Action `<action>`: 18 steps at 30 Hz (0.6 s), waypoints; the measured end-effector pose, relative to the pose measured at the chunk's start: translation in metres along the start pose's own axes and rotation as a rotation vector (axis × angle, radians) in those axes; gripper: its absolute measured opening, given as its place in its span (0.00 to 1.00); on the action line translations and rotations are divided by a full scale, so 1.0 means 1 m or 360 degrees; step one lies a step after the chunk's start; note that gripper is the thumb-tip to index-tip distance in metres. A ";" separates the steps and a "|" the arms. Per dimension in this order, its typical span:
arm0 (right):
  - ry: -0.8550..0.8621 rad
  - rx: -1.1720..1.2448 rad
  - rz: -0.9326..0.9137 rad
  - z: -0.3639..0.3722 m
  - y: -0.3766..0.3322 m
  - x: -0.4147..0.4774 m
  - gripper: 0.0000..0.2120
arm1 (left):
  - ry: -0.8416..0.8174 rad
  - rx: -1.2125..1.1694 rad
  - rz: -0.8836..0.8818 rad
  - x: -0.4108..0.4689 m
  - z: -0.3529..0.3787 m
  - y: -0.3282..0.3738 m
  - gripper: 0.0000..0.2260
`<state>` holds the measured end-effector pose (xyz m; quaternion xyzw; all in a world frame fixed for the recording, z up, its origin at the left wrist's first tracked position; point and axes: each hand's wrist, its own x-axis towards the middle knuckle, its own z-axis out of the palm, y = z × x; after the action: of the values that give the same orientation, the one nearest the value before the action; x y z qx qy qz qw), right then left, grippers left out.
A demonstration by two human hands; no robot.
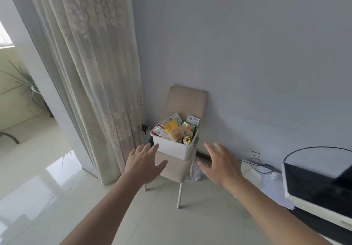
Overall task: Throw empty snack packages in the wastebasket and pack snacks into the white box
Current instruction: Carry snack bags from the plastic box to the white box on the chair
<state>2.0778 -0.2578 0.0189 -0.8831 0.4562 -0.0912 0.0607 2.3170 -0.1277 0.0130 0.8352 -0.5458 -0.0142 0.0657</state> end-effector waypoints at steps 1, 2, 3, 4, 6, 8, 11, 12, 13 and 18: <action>-0.0003 -0.0006 0.0025 0.003 0.001 0.011 0.37 | 0.0003 0.0006 0.0010 0.015 0.001 -0.006 0.37; -0.0005 -0.0021 0.0040 0.005 0.001 0.022 0.37 | 0.0013 0.0004 0.0020 0.030 0.003 -0.012 0.38; -0.0004 -0.0041 0.0053 0.009 0.001 0.034 0.37 | 0.0021 0.0000 0.0031 0.045 0.004 -0.018 0.37; -0.0008 -0.0059 0.0071 0.012 0.002 0.046 0.37 | 0.0020 -0.0002 0.0045 0.058 0.006 -0.024 0.36; -0.0019 -0.0069 0.0129 0.018 0.001 0.067 0.37 | 0.0000 -0.0001 0.0081 0.083 0.008 -0.037 0.34; -0.0022 -0.0063 0.0186 0.025 -0.002 0.085 0.37 | -0.0024 0.0009 0.0114 0.105 0.009 -0.049 0.34; -0.0035 -0.0056 0.0258 0.035 -0.006 0.108 0.37 | -0.0050 0.0012 0.0153 0.140 0.010 -0.066 0.34; -0.0048 -0.0046 0.0283 0.038 -0.007 0.115 0.37 | -0.0057 0.0009 0.0165 0.152 0.011 -0.070 0.34; -0.0065 -0.0035 0.0304 0.041 -0.007 0.121 0.36 | -0.0068 0.0001 0.0176 0.162 0.013 -0.073 0.35; -0.0132 0.0006 0.0351 0.059 -0.004 0.154 0.36 | -0.0147 -0.0033 0.0232 0.201 0.028 -0.071 0.35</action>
<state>2.1806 -0.3797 -0.0215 -0.8305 0.5475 -0.0482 0.0909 2.4607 -0.2859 -0.0138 0.7909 -0.6075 -0.0537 0.0499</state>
